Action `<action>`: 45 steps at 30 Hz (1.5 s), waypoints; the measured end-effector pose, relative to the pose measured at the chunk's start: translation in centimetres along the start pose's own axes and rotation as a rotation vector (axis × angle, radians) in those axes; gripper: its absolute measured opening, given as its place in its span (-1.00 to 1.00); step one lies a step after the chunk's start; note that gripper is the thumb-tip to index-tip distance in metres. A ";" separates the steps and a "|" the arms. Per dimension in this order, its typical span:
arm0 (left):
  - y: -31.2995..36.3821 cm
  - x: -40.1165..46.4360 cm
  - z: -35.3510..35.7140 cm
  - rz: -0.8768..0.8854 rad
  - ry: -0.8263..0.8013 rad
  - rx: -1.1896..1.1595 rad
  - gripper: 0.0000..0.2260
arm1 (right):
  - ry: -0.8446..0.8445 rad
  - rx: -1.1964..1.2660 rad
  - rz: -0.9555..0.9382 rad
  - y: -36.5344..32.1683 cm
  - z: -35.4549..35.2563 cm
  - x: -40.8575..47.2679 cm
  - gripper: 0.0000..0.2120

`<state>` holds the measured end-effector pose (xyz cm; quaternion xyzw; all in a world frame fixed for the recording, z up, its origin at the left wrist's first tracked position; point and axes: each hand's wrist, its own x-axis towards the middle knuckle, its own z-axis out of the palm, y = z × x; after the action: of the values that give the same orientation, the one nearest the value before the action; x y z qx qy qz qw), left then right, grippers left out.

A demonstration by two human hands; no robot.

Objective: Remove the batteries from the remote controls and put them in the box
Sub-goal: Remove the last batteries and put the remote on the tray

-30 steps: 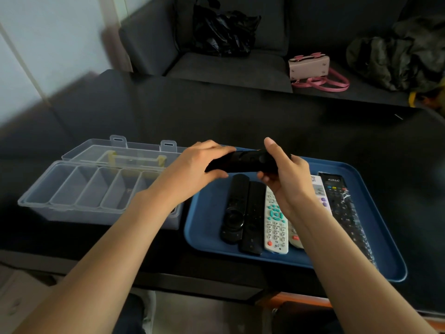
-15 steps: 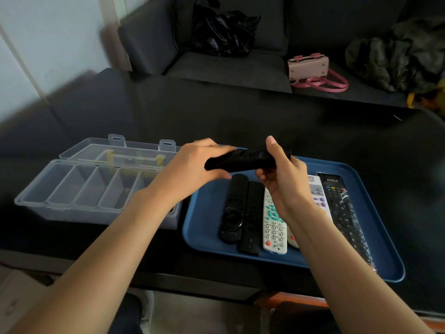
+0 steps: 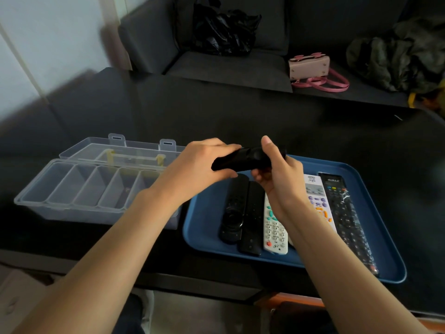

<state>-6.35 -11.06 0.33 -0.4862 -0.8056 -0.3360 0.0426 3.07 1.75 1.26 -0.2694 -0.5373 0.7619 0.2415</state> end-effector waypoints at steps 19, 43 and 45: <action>0.5 -0.1 0.3 -0.074 0.043 -0.039 -0.52 | 0.034 -0.134 0.034 0.0 -0.2 -0.5 -0.75; 1.1 0.1 1.4 -0.571 0.286 -0.256 -0.41 | -0.009 0.017 0.038 0.9 0.5 -1.0 -0.86; 0.8 0.2 1.6 -0.668 0.331 -0.304 -0.50 | -0.016 0.032 0.037 0.9 0.6 -1.0 -0.85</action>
<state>-5.38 -9.73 -0.44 -0.1379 -0.8427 -0.5202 -0.0122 3.36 0.42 0.74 -0.2692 -0.5217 0.7770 0.2271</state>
